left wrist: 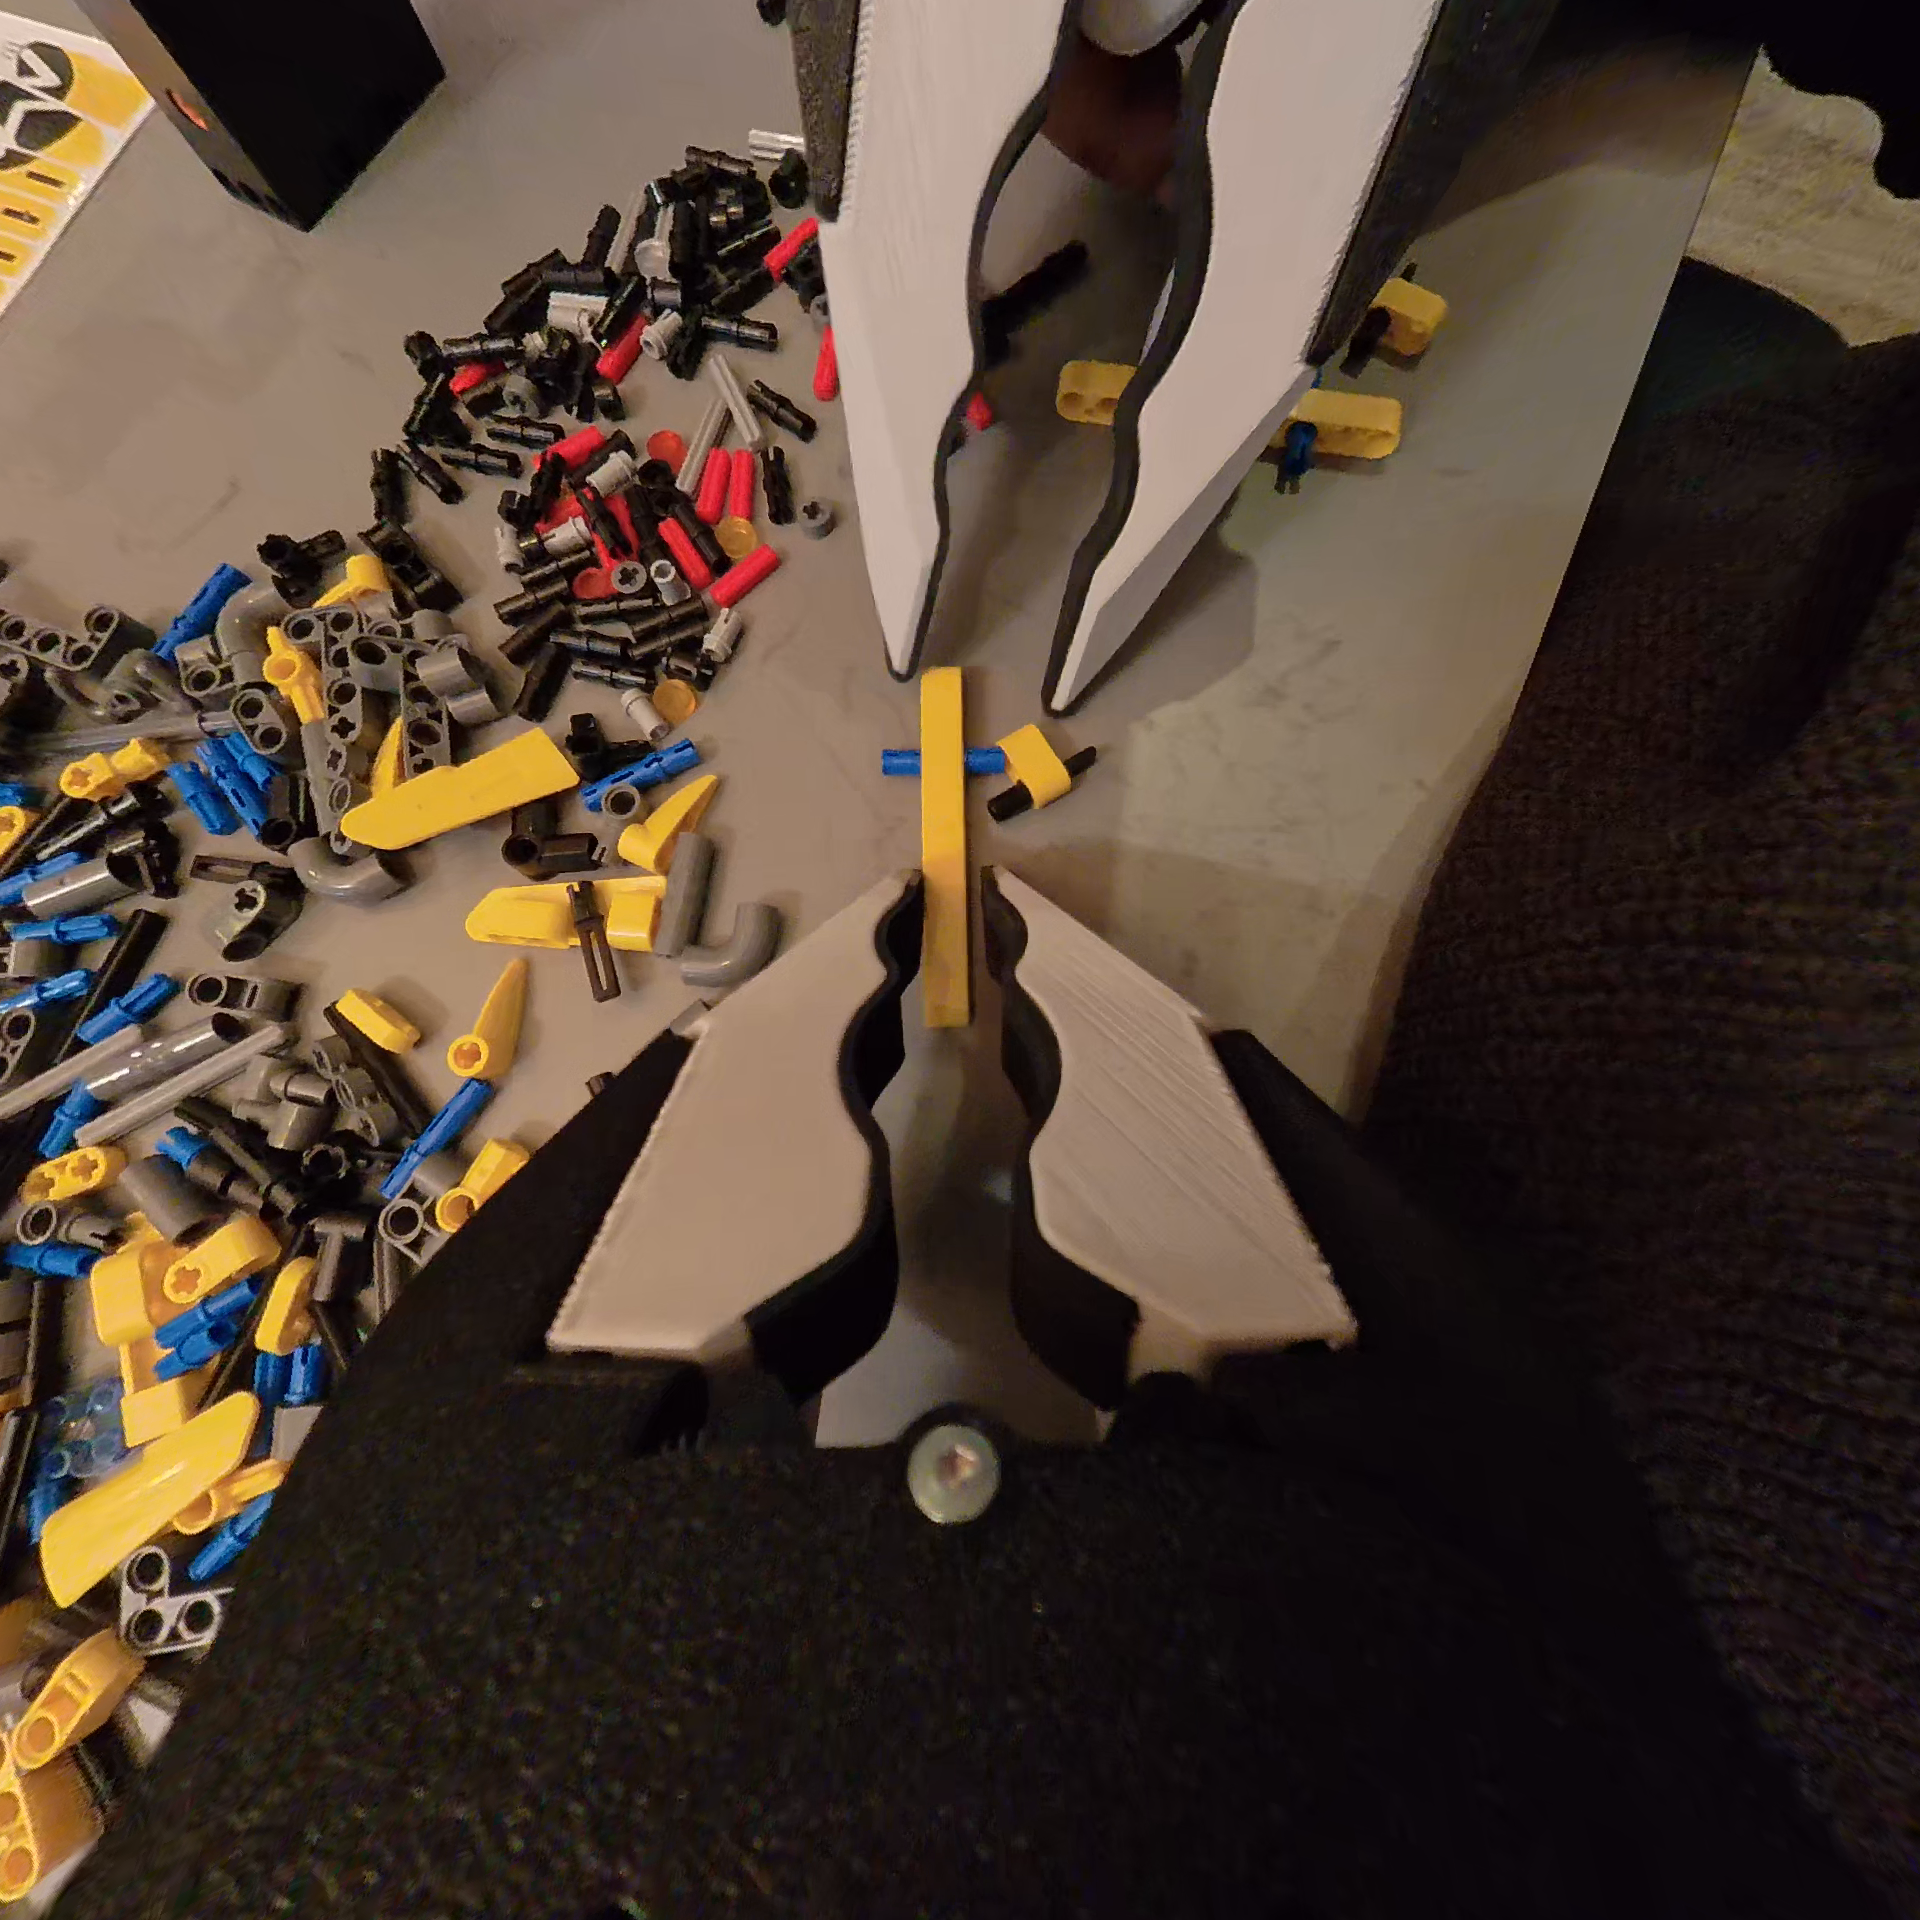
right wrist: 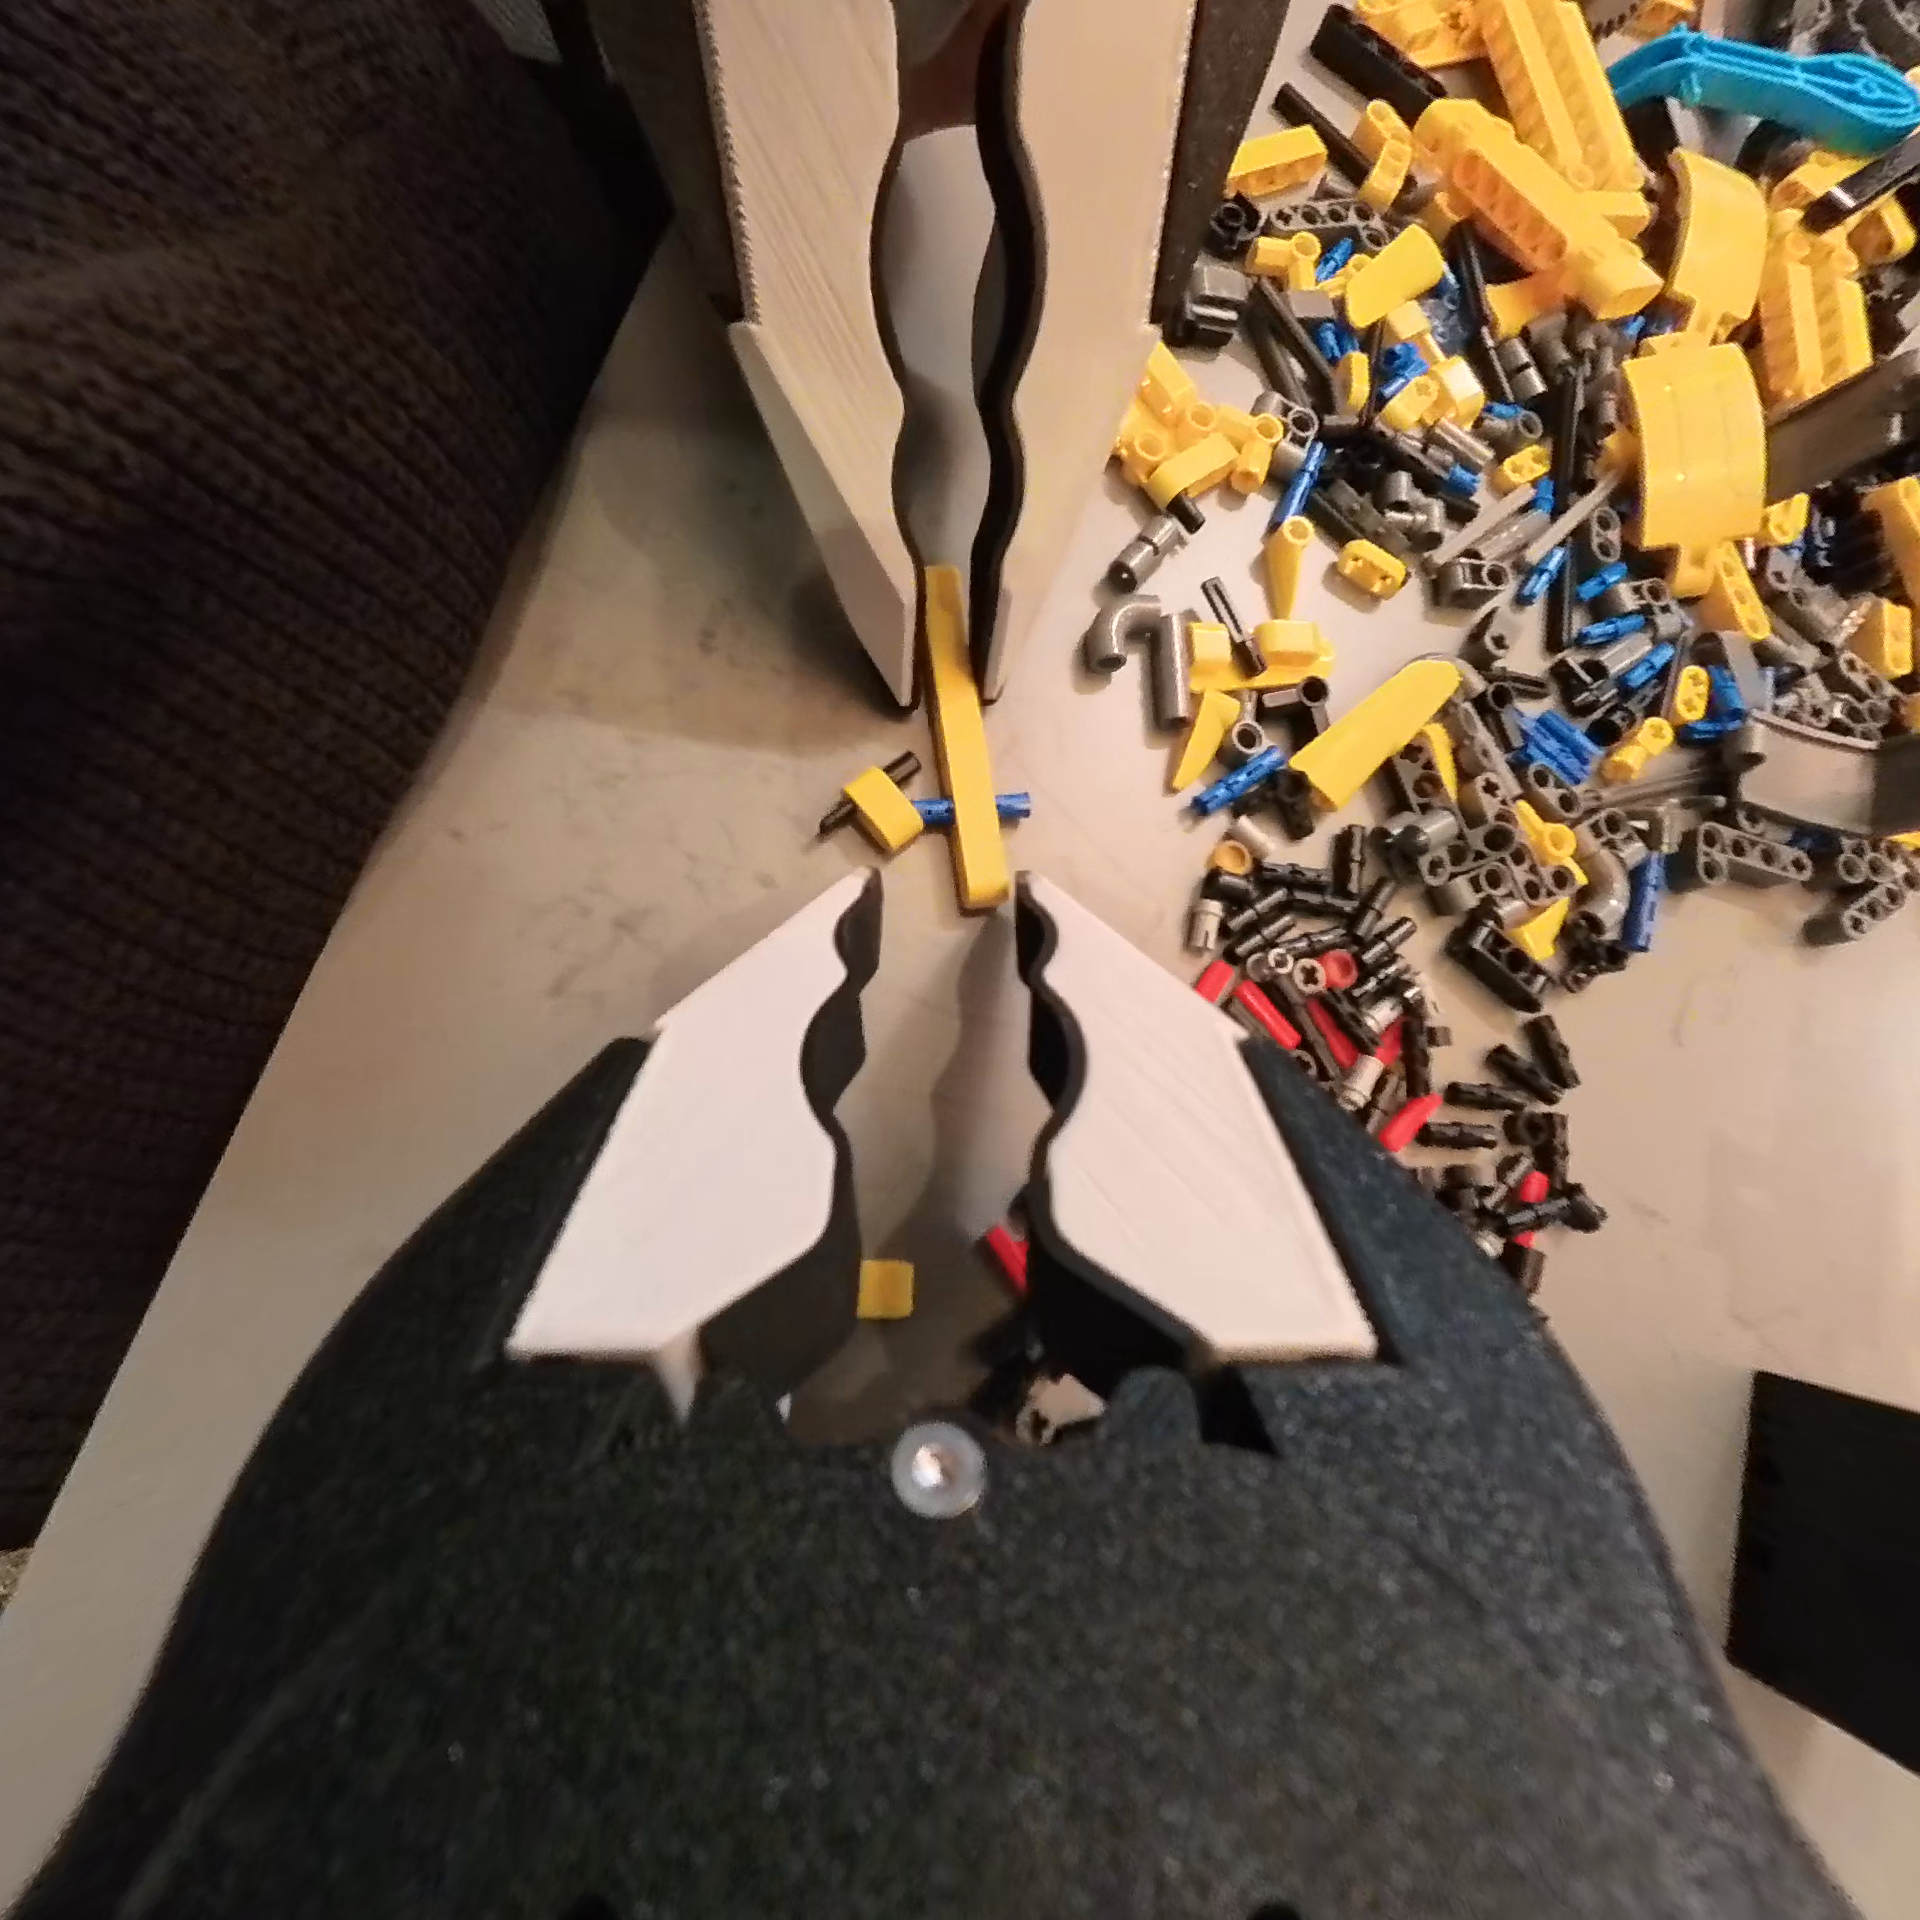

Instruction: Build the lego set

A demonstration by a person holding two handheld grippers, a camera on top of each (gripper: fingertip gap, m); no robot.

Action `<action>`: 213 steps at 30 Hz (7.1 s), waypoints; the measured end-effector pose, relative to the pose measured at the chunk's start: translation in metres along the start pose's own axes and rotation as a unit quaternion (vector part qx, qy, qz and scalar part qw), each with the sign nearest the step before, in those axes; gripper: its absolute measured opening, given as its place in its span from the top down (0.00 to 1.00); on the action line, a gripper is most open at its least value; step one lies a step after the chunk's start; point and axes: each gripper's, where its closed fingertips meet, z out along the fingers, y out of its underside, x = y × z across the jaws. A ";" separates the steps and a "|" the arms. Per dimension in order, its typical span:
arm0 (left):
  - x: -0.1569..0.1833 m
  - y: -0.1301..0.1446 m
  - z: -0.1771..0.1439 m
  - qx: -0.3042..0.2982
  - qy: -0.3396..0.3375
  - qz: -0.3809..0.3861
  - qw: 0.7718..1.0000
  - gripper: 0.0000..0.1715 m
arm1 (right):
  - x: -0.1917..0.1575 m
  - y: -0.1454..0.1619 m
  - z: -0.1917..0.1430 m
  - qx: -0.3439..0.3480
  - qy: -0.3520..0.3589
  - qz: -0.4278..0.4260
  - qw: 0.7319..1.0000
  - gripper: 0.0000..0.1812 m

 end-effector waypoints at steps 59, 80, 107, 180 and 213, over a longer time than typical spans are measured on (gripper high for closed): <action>0.011 -0.010 0.006 0.024 -0.025 -0.040 0.999 0.88 | -0.004 -0.005 0.005 0.024 -0.033 0.023 0.999 0.85; 0.014 -0.008 -0.002 0.032 -0.026 -0.016 0.999 0.88 | -0.005 -0.005 0.006 0.022 -0.032 0.021 0.999 0.86; 0.014 -0.011 0.009 0.026 -0.042 -0.051 0.997 0.86 | -0.006 -0.005 0.005 0.016 -0.023 0.013 1.000 0.86; 0.015 -0.009 0.007 0.025 -0.029 -0.050 0.998 0.86 | -0.008 -0.007 0.005 0.013 -0.017 -0.014 1.000 0.88; 0.015 -0.011 0.008 0.045 -0.065 -0.086 0.993 0.87 | -0.008 -0.007 0.005 0.012 -0.011 -0.010 1.000 0.86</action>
